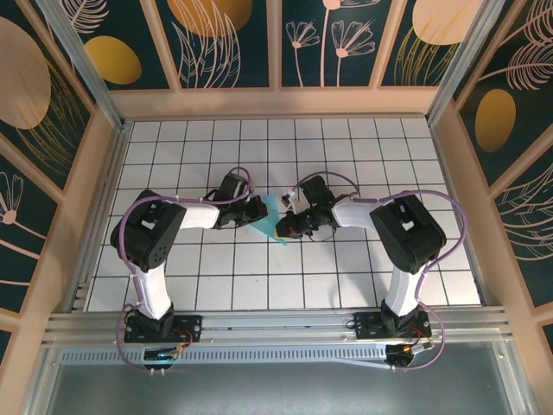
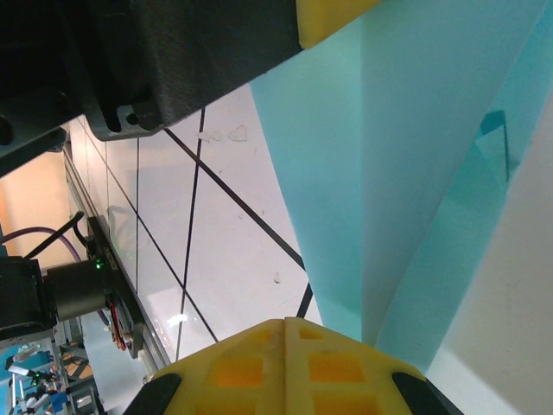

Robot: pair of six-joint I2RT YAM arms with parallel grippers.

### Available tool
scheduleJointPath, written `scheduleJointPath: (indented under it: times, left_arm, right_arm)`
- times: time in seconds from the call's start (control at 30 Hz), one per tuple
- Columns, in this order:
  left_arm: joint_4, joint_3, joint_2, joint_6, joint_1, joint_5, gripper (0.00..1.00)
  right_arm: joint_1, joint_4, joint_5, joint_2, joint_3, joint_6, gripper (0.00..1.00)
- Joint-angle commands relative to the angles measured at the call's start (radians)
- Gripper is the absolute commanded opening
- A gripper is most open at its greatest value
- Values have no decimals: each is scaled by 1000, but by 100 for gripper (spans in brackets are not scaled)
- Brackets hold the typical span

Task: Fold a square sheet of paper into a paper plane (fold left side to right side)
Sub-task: Fourth fold the wing at the center of the table.

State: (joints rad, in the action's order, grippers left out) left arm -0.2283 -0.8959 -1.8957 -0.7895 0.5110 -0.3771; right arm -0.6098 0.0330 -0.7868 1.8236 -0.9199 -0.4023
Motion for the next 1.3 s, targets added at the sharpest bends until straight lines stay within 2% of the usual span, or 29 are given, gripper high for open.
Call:
scheduleJointPath:
  times: [0.0,1.27]
  left_arm:
    - [75,12,-41,8,1,63,0]
    - [84,11,-38,11,2,70,0]
  right_arm:
    - [-7,-20,0,19,17,-7,0]
    - [-26,-1,52,31,59,2,0]
